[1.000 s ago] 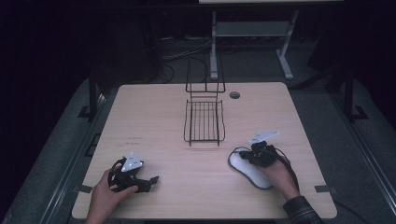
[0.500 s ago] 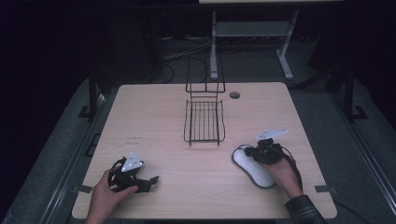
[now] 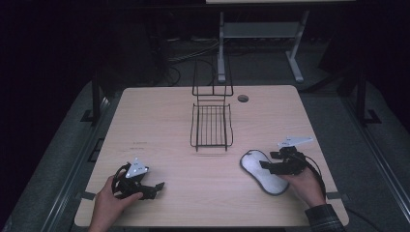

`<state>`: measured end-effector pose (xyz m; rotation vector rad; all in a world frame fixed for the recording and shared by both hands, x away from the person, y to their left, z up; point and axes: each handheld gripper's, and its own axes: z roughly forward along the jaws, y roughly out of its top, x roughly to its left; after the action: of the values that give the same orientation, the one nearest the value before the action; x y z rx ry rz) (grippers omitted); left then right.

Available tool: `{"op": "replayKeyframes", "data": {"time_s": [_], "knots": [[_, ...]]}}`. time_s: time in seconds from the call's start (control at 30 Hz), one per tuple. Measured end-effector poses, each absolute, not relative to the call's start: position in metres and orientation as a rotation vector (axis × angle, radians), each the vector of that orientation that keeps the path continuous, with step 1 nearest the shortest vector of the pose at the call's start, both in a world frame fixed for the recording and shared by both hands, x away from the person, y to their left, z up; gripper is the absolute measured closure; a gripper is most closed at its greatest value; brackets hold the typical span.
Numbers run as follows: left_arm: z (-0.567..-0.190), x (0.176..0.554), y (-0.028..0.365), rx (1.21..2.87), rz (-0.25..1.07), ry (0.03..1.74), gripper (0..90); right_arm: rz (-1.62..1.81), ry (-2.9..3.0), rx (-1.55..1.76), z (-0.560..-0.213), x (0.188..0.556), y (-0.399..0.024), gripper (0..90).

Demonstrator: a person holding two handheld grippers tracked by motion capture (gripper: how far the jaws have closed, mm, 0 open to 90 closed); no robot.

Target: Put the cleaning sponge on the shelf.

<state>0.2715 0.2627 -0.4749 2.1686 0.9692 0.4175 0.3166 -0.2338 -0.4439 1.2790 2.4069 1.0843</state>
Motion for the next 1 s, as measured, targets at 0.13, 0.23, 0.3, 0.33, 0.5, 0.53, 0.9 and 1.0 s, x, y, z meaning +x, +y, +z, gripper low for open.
{"op": "replayKeyframes", "data": {"time_s": [0.13, 0.23, 0.3, 0.33, 0.5, 0.53, 0.9, 1.0], "knots": [[-0.475, 0.272, 0.263, 2.169, 0.417, 0.969, 12.4, 1.056, 2.421, 1.299, -0.449, 0.313, -0.238, 14.7], [-0.475, 0.271, 0.263, 2.167, 0.415, 0.971, 12.4, 1.039, 2.42, 1.315, -0.452, 0.312, -0.239, 11.1], [-0.475, 0.271, 0.263, 2.167, 0.415, 0.971, 12.4, 1.027, 2.421, 1.316, -0.453, 0.312, -0.238, 9.4], [-0.475, 0.272, 0.263, 2.169, 0.417, 0.969, 12.4, 1.031, 2.42, 1.312, -0.453, 0.313, -0.237, 8.7], [-0.475, 0.272, 0.263, 2.169, 0.417, 0.969, 12.4, 0.994, 2.436, 1.301, -0.457, 0.314, -0.232, 5.9], [-0.475, 0.272, 0.263, 2.168, 0.417, 0.969, 12.4, 0.986, 2.441, 1.305, -0.457, 0.314, -0.231, 5.5], [-0.475, 0.272, 0.263, 2.169, 0.417, 0.969, 12.4, 0.956, 2.451, 1.293, -0.463, 0.317, -0.225, 4.7], [-0.475, 0.272, 0.263, 2.168, 0.417, 0.969, 12.4, 0.958, 2.456, 1.283, -0.464, 0.318, -0.223, 4.7]]}}
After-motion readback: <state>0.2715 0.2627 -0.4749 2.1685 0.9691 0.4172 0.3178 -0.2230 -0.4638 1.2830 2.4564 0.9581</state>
